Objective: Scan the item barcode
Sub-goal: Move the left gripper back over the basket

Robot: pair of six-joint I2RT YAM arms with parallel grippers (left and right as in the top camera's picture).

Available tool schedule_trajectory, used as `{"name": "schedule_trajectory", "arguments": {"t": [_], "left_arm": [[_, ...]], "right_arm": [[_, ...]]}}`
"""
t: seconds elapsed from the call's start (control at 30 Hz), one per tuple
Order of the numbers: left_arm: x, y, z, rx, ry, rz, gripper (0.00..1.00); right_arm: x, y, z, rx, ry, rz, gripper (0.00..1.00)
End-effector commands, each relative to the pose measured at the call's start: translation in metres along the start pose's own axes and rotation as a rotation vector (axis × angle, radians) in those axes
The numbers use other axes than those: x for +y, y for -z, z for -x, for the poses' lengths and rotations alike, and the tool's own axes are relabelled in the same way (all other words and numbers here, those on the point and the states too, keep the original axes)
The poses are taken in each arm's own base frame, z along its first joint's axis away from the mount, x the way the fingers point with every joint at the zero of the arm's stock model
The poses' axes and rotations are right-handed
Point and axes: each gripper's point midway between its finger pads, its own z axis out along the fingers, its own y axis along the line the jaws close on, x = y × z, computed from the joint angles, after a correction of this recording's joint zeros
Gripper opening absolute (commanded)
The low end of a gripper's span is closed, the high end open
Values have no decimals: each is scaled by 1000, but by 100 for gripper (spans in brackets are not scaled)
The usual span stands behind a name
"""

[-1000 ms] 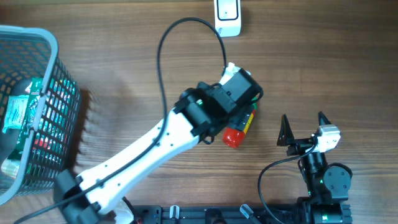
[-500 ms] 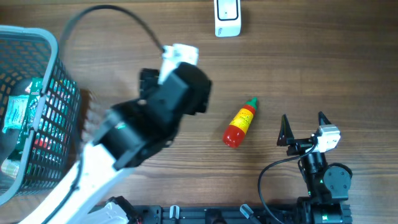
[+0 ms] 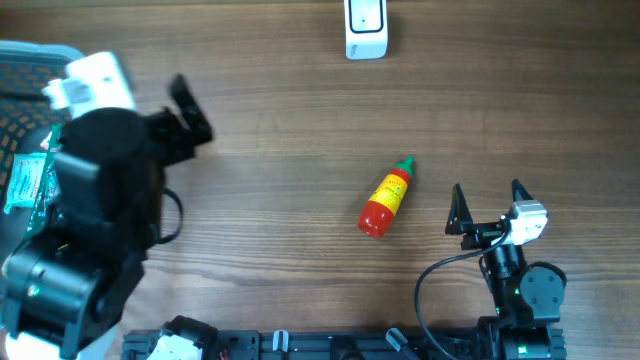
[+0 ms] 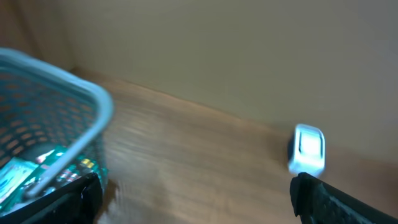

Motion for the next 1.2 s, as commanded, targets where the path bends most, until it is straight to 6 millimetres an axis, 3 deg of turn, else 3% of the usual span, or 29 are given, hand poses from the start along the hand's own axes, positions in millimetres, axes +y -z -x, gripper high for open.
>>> {"name": "schedule_trajectory", "arguments": {"t": [0.0, 0.27, 0.4, 0.5, 0.63, 0.8, 1.17], "left_arm": [[27, -1, 12, -47, 119, 83, 100], [51, -10, 20, -72, 166, 176, 100], [97, -15, 27, -130, 361, 339, 100], [140, -18, 19, -141, 515, 489, 100], [188, -28, -19, -15, 674, 656, 100], [229, -48, -66, 197, 774, 777, 100], [260, -109, -146, 550, 792, 906, 100]], "right_arm": [[-2, 0, 0, -3, 10, -13, 100], [-2, 0, 0, -3, 10, -13, 100], [-2, 0, 0, -3, 10, -13, 100], [-2, 0, 0, -3, 10, -13, 100], [-2, 0, 0, -3, 10, -13, 100], [-2, 0, 0, -3, 11, -13, 100], [-2, 0, 0, -3, 11, -13, 100]]}}
